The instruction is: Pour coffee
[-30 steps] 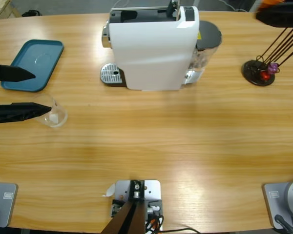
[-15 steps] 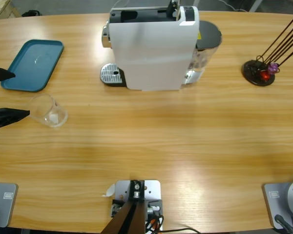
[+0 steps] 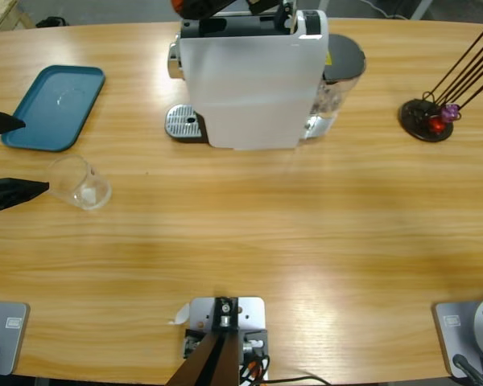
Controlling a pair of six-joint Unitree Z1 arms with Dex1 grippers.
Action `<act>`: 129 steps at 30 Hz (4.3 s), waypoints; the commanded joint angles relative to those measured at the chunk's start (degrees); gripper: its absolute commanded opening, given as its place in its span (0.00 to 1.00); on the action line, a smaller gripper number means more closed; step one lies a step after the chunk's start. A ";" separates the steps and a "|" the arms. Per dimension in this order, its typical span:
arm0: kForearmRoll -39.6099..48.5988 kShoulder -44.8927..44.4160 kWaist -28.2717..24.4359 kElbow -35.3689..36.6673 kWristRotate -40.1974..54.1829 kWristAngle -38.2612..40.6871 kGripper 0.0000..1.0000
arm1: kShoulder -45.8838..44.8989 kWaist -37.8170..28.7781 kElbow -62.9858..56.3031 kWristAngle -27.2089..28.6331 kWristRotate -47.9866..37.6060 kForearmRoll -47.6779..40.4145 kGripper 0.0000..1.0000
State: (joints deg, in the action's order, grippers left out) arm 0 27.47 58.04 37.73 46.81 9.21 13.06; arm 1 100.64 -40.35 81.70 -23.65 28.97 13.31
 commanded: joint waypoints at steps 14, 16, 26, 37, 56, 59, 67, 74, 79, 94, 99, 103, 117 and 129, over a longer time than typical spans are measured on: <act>0.26 1.83 0.06 -1.37 -0.25 -0.93 0.99 | 5.97 3.26 -0.63 -2.02 1.09 -1.48 0.09; 0.21 2.08 0.06 -1.30 -0.25 -0.93 0.99 | 5.97 3.34 -0.70 -2.02 1.18 -1.44 0.09; -0.04 2.71 0.06 -1.31 -0.25 -0.88 0.99 | 5.21 3.34 -3.92 -1.65 2.27 -1.36 0.09; -0.14 2.52 0.06 -1.54 -0.32 -0.84 0.99 | 5.35 3.34 -1.81 1.57 3.11 -1.36 0.09; -0.14 2.78 0.06 -1.72 -0.16 -0.91 0.99 | 6.50 3.34 -1.63 2.24 3.27 -0.92 0.53; -0.14 2.69 0.06 -1.81 -0.21 -0.89 0.99 | 6.39 3.34 -1.63 2.87 3.23 -0.95 0.81; -0.14 2.69 0.06 -1.81 -0.25 -0.84 0.99 | 6.06 3.34 -1.56 3.55 3.29 -1.00 0.85; -0.14 2.46 0.06 -1.72 -0.27 -1.23 0.99 | 2.75 -2.56 2.39 3.38 1.05 1.67 0.80; -0.02 2.08 0.06 -1.70 -0.51 -3.79 0.99 | -1.47 -9.52 4.80 6.58 -10.39 4.59 0.83; -6.56 1.85 -2.05 -12.67 -1.30 -11.91 0.99 | -25.23 -22.32 -10.68 37.36 -35.33 20.05 1.00; -11.20 3.55 -4.91 -16.08 -1.95 -11.55 0.98 | -34.43 -22.32 -19.53 39.03 -36.70 20.18 1.00; -9.69 7.95 -9.31 -13.74 -1.94 -9.63 0.98 | -35.50 -22.32 -22.88 39.04 -38.34 20.09 1.00; -1.07 16.68 -11.05 -9.45 7.64 -5.75 0.94 | -36.10 -22.32 -30.25 39.11 -39.32 14.01 1.00; -0.88 19.64 -14.83 -8.84 7.75 -5.06 0.94 | -37.40 -22.32 -32.04 39.11 -39.52 13.15 1.00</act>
State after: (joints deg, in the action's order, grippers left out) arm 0 26.38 74.01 23.52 38.01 16.22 7.11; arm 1 64.92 -62.12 51.82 14.30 -9.90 27.15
